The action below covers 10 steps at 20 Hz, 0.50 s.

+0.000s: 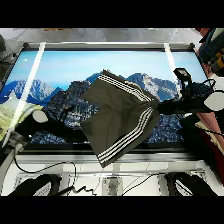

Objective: Fold the clothes and pants, and hang the long-sleeved shirts on hangers.

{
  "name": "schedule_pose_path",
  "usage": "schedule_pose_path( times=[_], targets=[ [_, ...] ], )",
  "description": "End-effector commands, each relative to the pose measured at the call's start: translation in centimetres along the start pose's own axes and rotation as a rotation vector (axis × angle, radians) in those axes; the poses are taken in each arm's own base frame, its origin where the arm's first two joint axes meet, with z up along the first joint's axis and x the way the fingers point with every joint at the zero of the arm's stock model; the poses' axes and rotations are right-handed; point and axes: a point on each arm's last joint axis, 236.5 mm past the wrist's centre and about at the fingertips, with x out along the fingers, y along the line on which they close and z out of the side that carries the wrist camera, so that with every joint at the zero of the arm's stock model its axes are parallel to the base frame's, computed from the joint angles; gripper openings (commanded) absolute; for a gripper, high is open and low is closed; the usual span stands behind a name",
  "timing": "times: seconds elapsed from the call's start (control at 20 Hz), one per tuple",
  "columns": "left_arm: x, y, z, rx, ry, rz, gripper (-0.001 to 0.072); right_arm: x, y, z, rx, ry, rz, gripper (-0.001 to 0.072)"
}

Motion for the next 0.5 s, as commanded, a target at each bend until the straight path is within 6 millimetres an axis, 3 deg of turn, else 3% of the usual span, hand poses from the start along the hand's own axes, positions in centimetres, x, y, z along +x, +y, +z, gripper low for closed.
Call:
schedule_pose_path(
  times=[0.0,0.1,0.3,0.45],
  targets=[
    [4.0,-2.4,-2.9,-0.091,0.043,-0.131,0.0530,0.9,-0.3,-1.0,0.008,0.028,-0.003,0.0027],
    [5.6,-2.8,-4.5,-0.065,0.084,-0.118,0.0545,1.3,-0.4,-1.7,0.015,0.047,-0.001,0.0026],
    [7.5,-2.9,-4.6,-0.018,0.075,-0.052,0.0545,1.4,-0.2,-1.8,0.022,0.049,0.009,0.0027],
    [9.3,-2.2,-6.0,-0.043,0.152,-0.029,0.0545,1.4,0.3,-1.7,0.029,0.045,0.027,0.0027]
  ],
)
